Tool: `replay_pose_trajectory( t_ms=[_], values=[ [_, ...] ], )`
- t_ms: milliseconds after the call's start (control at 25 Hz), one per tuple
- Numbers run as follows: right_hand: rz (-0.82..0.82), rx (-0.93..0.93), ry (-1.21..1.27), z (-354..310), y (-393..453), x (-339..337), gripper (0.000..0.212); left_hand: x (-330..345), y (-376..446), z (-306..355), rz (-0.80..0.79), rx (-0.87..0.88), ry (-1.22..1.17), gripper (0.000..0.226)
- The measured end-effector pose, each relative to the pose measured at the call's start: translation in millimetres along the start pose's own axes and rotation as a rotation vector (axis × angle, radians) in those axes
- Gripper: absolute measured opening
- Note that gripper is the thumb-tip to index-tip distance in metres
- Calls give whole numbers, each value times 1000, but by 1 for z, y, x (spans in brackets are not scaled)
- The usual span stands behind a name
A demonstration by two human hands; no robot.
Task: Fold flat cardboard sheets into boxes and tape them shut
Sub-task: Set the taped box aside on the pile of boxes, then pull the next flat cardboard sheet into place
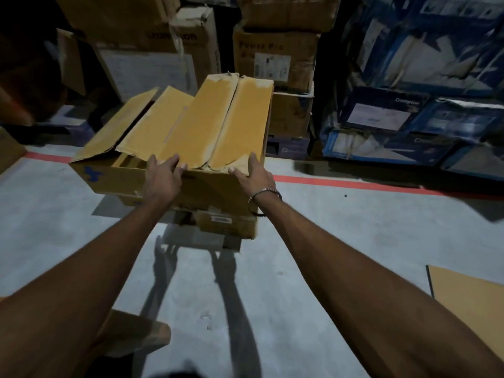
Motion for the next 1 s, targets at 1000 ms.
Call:
replay_pose_trajectory(
  t_ms=[1000],
  values=[
    [-312,760,-254,346,-465,-134,53,290,-514,7,-776,12,176,59]
  ],
)
Point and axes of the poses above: each hand's wrist, its own y-axis towards the middle knuckle, its own x-axis out of the palm, z = x × y, the point moved 5 cm from there along y, towards the middle knuckle, and after that the axes turned 14 degrees about -x, right-handed, at the moved point
